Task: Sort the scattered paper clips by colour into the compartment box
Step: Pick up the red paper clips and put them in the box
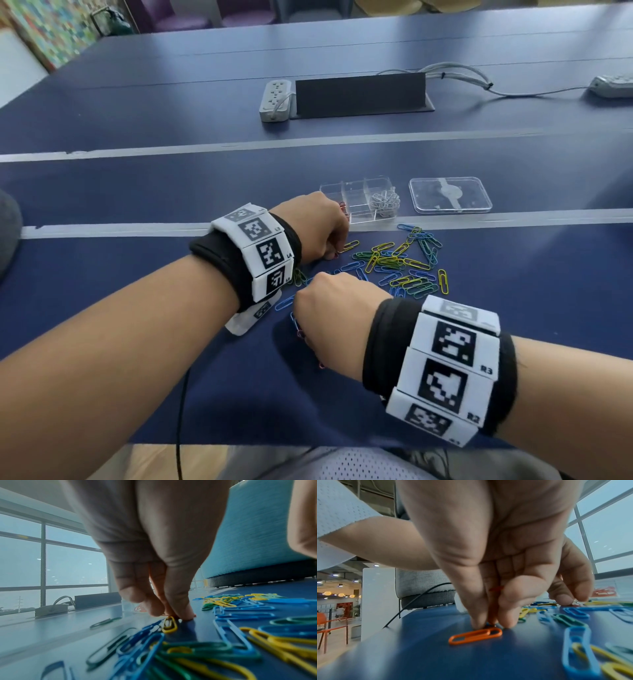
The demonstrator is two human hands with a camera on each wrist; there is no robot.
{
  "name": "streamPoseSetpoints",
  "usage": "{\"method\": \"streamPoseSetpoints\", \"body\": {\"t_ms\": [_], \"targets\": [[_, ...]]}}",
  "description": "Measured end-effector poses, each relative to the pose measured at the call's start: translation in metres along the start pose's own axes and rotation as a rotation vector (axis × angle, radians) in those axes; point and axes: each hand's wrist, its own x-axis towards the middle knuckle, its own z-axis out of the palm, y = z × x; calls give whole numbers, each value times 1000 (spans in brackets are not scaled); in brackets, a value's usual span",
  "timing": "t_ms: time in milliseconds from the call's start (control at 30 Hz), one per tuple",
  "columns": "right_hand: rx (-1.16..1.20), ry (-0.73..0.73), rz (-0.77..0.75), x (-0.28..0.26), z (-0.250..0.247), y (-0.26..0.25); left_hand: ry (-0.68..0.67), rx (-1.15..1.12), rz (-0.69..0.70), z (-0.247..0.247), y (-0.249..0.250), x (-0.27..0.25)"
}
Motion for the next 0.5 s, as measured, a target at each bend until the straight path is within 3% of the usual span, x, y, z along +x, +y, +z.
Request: {"method": "streamPoseSetpoints", "body": {"t_ms": [333, 500], "targets": [[-7, 6, 0, -1, -1, 0, -64, 59, 27, 2, -5, 7], [-25, -8, 17, 0, -3, 1, 42, -84, 43, -5, -6, 2]]}}
